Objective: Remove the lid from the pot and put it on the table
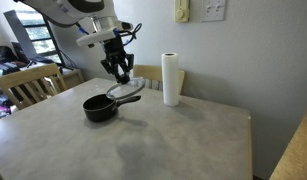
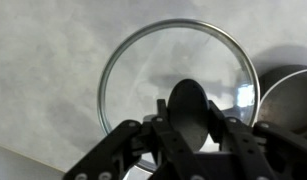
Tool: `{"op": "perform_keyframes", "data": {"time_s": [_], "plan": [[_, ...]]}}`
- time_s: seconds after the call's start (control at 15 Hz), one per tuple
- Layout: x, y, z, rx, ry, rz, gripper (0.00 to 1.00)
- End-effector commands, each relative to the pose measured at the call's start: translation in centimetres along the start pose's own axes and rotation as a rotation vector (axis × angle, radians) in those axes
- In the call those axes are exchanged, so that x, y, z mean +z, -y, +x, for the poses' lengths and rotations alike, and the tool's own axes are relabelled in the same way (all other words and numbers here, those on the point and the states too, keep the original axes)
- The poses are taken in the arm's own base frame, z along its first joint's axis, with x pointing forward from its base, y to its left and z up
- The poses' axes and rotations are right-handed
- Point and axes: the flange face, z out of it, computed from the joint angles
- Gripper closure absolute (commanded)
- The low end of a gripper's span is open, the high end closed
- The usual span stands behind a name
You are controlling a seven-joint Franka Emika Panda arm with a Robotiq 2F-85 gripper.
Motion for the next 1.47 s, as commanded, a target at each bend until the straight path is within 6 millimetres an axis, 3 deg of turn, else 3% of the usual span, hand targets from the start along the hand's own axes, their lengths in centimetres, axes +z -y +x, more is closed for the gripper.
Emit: {"op": "perform_keyframes", "data": {"time_s": [0.0, 0.27, 0.6, 0.93, 1.4], "plan": [[2.7, -4.7, -3.7, -0.041, -0.073, 0.045, 0.85], [7.0, -7.5, -6.1, -0.080, -0.114, 0.189, 0.85], [11.4, -8.1, -8.2, -0.118, -0.044, 0.235, 0.85], [15.2, -7.0, -8.0, -0.107, -0.003, 0.255, 0.85], [19.6, -6.9, -7.5, -0.114, 0.037, 0.187, 0.85]]}}
